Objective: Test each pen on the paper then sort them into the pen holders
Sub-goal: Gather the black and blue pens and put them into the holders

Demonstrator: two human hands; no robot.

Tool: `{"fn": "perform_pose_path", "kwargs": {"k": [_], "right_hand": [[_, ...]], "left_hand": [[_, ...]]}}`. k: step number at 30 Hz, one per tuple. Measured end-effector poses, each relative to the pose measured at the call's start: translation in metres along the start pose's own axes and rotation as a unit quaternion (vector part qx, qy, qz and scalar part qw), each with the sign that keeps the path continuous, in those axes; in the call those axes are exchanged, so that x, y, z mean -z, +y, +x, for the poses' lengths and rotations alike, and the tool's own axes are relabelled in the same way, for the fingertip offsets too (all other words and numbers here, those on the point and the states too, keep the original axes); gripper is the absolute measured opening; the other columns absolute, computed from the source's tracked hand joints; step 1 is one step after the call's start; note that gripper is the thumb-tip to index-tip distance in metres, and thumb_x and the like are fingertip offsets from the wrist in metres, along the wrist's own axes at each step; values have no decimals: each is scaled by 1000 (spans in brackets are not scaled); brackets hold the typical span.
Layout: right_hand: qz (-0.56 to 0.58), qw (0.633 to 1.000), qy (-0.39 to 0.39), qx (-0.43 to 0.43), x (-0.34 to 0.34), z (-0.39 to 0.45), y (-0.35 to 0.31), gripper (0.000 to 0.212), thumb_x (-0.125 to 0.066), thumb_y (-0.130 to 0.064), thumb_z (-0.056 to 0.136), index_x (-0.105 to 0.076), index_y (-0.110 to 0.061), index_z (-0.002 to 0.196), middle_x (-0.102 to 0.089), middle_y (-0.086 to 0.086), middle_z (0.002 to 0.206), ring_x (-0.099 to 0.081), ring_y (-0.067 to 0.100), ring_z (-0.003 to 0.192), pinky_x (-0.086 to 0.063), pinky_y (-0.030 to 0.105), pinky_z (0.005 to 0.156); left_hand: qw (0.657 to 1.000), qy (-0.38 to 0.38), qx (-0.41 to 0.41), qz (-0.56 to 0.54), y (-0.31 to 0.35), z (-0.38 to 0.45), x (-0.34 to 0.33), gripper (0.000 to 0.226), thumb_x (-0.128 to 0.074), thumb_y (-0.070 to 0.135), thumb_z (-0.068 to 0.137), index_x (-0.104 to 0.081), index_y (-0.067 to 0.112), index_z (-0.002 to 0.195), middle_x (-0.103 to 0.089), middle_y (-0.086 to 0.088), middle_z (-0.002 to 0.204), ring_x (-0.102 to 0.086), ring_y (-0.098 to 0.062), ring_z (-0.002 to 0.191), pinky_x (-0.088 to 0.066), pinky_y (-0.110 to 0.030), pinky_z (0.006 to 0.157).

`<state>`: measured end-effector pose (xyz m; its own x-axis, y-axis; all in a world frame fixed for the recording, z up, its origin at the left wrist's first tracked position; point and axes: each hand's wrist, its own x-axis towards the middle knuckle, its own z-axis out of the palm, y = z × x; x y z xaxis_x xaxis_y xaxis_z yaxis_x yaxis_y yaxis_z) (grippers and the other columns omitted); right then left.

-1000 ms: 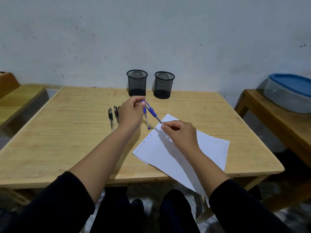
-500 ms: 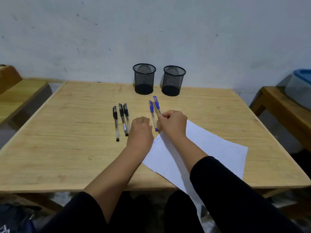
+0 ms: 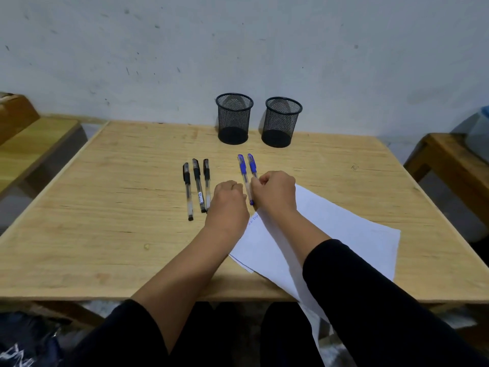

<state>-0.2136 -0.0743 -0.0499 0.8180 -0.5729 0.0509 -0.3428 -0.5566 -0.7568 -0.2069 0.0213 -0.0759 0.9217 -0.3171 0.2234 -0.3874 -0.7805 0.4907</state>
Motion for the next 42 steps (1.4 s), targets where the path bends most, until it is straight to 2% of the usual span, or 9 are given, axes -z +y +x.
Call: {"fn": "perform_pose_path", "kwargs": {"k": [3,7,11,20,27,32,35,39,42], "right_hand": [[-20,999,4,35,4,3,-4,27,-55,-19,87,-67,1,102,-68,19,94,-63,30,85,-48,32,71],[-58,996,-2,63,2,8,-12,34,-55,-23,88,-60,-6,117,-58,15,110,-58,28,96,-39,27,72],[-101,992,1,70,-7,12,-12,46,-55,-31,89,-49,-12,131,-48,12,121,-48,25,111,-35,26,78],[-130,989,-17,67,-26,34,-15,61,-58,-33,89,-34,-20,143,-46,12,128,-43,26,121,-41,30,90],[-150,986,-18,66,-35,47,-23,46,-52,-20,90,-46,-10,134,-54,16,116,-52,29,107,-41,29,79],[-173,983,-26,53,-37,50,-25,29,-52,-21,88,-59,-4,111,-57,16,107,-50,25,90,-33,28,68],[-174,983,-24,56,-33,51,-25,31,-53,-21,89,-60,-6,115,-55,15,111,-44,20,84,-33,27,68],[-78,995,-22,58,-28,52,-24,39,-55,-19,90,-56,-10,128,-52,13,122,-45,14,88,-34,23,72],[14,998,-16,64,-20,49,-25,35,-55,-15,89,-61,-12,124,-64,9,110,-51,12,82,-37,10,61]], "left_hand": [[999,29,8,-16,-4,6,16,29,-43,18,94,-58,5,116,-59,-10,120,-50,-24,114,-40,-28,87],[994,93,63,-1,-21,9,38,39,-52,25,90,-51,9,125,-53,-12,128,-43,-28,120,-40,-36,94],[987,50,156,0,-38,14,41,56,-53,41,87,-40,13,134,-41,-17,138,-33,-34,127,-36,-43,101],[986,27,163,-10,-47,49,35,56,-51,35,90,-33,16,140,-42,-16,137,-32,-32,126,-30,-37,106],[992,44,122,-3,-56,67,23,44,-46,16,91,-43,17,135,-56,-18,121,-46,-33,112,-34,-32,95],[991,47,108,-65,-58,68,29,49,-46,13,91,-38,18,139,-57,-20,118,-49,-33,110,-42,-37,91],[986,52,96,-125,-58,65,34,49,-47,14,92,-37,19,140,-61,-15,120,-50,-28,112,-39,-30,93],[971,63,93,-211,-53,59,42,49,-50,18,93,-38,26,140,-62,-6,123,-54,-21,113,-34,-16,87],[960,102,78,-248,-45,63,48,48,-51,22,93,-38,28,139,-63,0,116,-56,-15,101,-34,-7,79]]}}
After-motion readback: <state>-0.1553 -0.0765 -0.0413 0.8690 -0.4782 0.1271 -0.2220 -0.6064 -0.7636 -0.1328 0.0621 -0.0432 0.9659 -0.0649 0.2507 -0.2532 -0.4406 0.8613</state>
